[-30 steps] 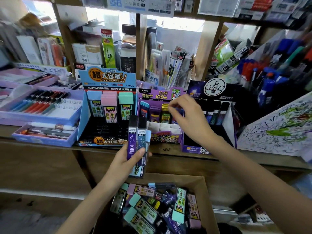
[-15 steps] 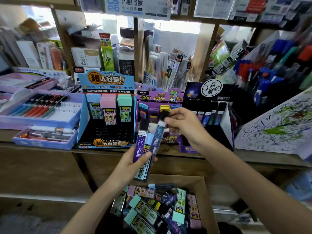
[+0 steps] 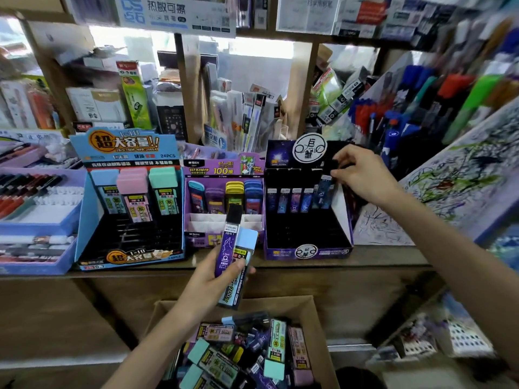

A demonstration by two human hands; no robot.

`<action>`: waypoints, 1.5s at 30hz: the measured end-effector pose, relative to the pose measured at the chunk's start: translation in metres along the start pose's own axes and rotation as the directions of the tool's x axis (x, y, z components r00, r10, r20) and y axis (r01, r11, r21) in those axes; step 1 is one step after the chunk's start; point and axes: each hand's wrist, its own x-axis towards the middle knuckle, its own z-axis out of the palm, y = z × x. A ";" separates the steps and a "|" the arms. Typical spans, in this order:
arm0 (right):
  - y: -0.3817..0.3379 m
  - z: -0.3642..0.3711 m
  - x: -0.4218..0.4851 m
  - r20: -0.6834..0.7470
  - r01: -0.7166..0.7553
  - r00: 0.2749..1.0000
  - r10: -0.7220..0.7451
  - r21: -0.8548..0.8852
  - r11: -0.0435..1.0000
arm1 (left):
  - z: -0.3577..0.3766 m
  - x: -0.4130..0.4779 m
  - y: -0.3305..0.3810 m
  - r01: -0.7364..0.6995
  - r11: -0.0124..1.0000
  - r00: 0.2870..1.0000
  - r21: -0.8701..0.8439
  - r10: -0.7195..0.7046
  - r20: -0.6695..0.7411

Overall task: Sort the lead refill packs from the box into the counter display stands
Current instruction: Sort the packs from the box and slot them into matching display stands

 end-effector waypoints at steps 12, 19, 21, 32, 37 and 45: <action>0.012 0.017 0.004 0.130 0.076 0.989 -0.077 0.010 0.997 | 0.010 0.009 -0.003 0.025 0.998 1.000 0.063 -0.025 0.007; 0.028 0.038 0.004 0.004 0.133 0.991 -0.135 -0.203 0.970 | 0.014 0.010 -0.002 0.019 0.998 1.000 0.059 -0.019 0.005; 0.028 0.040 0.003 -0.040 0.196 0.975 -0.217 -0.300 0.934 | 0.015 0.009 0.000 0.012 0.998 1.000 0.063 -0.012 0.007; -0.035 0.051 -0.051 0.220 0.052 0.968 -0.123 0.303 0.951 | 0.031 0.008 0.009 0.028 1.000 0.999 0.014 -0.028 0.045; -0.042 0.067 -0.066 0.403 -0.156 0.913 -0.057 0.474 0.866 | 0.041 0.006 0.010 0.043 0.999 0.994 0.024 -0.045 0.097; -0.037 0.043 -0.063 0.404 -0.215 0.914 -0.030 0.547 0.809 | 0.038 0.003 0.008 0.055 0.996 0.987 0.066 -0.064 0.149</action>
